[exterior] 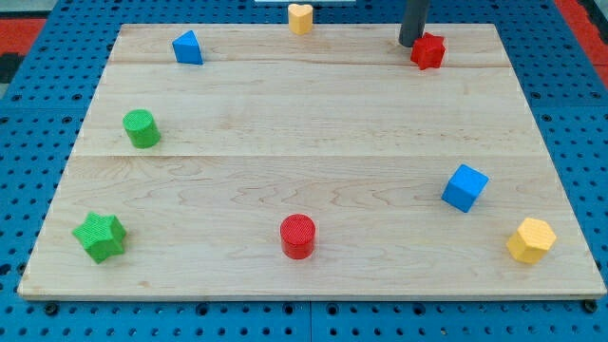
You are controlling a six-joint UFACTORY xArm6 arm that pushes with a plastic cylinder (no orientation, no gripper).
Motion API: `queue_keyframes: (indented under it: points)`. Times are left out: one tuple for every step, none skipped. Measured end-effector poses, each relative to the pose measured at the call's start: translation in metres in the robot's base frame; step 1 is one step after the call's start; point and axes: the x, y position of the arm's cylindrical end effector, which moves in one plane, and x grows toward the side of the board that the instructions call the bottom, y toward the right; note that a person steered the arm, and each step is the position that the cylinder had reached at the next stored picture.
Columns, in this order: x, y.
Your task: Place the red star slightly downwards
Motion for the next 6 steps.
queue_keyframes:
  points:
    - [0.0, 0.0]
    - [-0.022, 0.0]
    - [-0.034, -0.003]
    - [-0.01, 0.029]
    - [0.045, 0.017]
    - [0.104, 0.017]
